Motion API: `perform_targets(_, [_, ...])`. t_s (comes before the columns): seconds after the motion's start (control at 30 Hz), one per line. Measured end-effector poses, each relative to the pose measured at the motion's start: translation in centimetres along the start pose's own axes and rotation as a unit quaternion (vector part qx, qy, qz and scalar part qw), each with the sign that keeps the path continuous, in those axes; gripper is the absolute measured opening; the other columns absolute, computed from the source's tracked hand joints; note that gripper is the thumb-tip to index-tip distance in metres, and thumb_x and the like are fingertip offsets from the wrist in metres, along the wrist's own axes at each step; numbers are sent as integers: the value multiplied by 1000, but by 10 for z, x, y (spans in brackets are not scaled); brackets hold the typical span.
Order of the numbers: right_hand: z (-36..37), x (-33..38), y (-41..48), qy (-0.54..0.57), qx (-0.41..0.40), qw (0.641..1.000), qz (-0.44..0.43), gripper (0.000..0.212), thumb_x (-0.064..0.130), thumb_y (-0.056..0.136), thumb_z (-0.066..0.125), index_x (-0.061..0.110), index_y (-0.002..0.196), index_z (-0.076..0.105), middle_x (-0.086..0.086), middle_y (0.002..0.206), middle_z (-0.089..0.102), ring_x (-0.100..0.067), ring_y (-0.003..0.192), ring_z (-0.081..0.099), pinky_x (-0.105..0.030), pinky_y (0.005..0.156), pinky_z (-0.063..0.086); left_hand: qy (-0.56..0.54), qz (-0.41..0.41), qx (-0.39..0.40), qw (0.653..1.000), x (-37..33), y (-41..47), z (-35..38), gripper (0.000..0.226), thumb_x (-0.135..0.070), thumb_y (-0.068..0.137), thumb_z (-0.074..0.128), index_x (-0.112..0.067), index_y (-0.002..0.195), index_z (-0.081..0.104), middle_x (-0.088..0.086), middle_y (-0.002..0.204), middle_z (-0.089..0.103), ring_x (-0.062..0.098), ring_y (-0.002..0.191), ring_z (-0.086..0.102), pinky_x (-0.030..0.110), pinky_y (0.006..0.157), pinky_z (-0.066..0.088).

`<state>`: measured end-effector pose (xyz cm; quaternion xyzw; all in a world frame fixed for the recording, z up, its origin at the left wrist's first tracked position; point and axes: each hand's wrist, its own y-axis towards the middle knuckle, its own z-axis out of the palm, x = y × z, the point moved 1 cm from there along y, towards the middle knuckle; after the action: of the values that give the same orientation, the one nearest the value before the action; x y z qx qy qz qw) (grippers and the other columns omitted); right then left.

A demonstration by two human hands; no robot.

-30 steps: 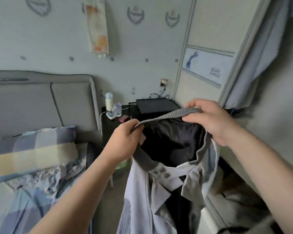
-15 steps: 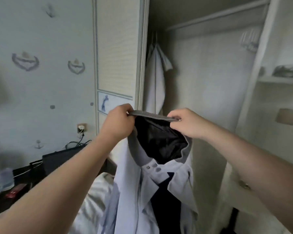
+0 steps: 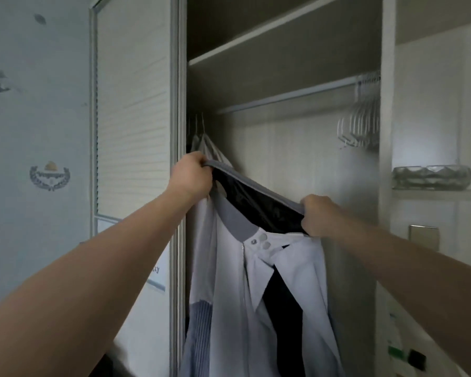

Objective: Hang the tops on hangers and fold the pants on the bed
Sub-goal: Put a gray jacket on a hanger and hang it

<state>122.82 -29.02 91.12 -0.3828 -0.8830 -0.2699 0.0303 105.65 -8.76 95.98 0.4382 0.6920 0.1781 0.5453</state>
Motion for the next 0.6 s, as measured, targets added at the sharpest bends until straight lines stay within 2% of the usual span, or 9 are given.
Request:
perform_targets(0.03, [-5, 1, 8, 63, -19, 998, 9, 15, -3, 87, 53, 11, 82, 57, -10, 83, 60, -27, 78, 59, -25, 61, 42, -62, -48, 17, 997, 2, 12, 5, 20, -9, 100, 45, -11, 96, 65, 13, 92, 66, 32, 81, 67, 39, 60, 60])
perform_targets(0.1, [-16, 4, 23, 229, -30, 973, 18, 23, -8, 86, 60, 14, 80, 64, -12, 76, 61, -25, 71, 58, -25, 57, 42, -203, -151, 62, 966, 10, 32, 13, 24, -6, 103, 43, -5, 112, 65, 18, 98, 66, 33, 77, 67, 37, 48, 58])
perform_targets(0.2, [-29, 11, 36, 390, -1, 921, 15, 10, 4, 91, 67, 11, 88, 73, -9, 73, 65, -21, 61, 60, -25, 52, 42, -303, -205, 128, 922, 29, 58, 20, 26, -4, 103, 46, 0, 120, 65, 15, 87, 68, 27, 63, 65, 31, 44, 56])
perform_targets(0.3, [-39, 18, 55, 490, -22, 871, 18, 11, 12, 92, 70, 7, 86, 78, -11, 84, 76, -21, 71, 74, -26, 57, 56, -297, -163, 194, 921, 42, 82, 30, 23, -21, 103, 56, -8, 118, 68, 12, 98, 76, 29, 83, 74, 38, 71, 60])
perform_targets(0.37, [-45, 22, 66, 497, -59, 865, 34, 14, 16, 94, 69, 8, 88, 79, -13, 90, 77, -23, 77, 75, -29, 61, 59, -300, -128, 224, 919, 49, 97, 35, 30, -29, 100, 63, -7, 119, 68, 17, 110, 75, 37, 102, 71, 47, 88, 57])
perform_targets(0.4, [-48, 24, 72, 492, -78, 866, 44, 15, 17, 96, 67, 7, 93, 78, -14, 93, 76, -24, 78, 75, -30, 62, 60, -305, -107, 242, 915, 52, 104, 37, 34, -33, 97, 67, -6, 118, 69, 18, 111, 74, 38, 106, 70, 48, 91, 56])
perform_targets(0.43, [-52, 26, 77, 487, -97, 866, 57, 17, 19, 97, 66, 5, 99, 76, -16, 96, 76, -25, 79, 75, -31, 62, 60, -301, -81, 267, 912, 55, 111, 38, 39, -36, 92, 72, -6, 116, 70, 17, 109, 75, 37, 104, 71, 46, 88, 57])
perform_targets(0.5, [-60, 30, 85, 480, -125, 864, 81, 21, 20, 97, 65, 3, 106, 73, -16, 100, 75, -26, 81, 74, -32, 64, 61, -245, -16, 324, 914, 61, 123, 40, 41, -43, 83, 79, -9, 106, 74, 12, 96, 77, 27, 86, 75, 33, 69, 58])
perform_targets(0.6, [-71, 42, 93, 455, -134, 874, 101, 20, 19, 97, 66, 3, 108, 71, -16, 99, 75, -28, 83, 74, -35, 69, 62, -149, 62, 336, 928, 62, 145, 51, 21, -36, 82, 82, -18, 76, 73, 1, 68, 71, 15, 59, 66, 23, 48, 46])
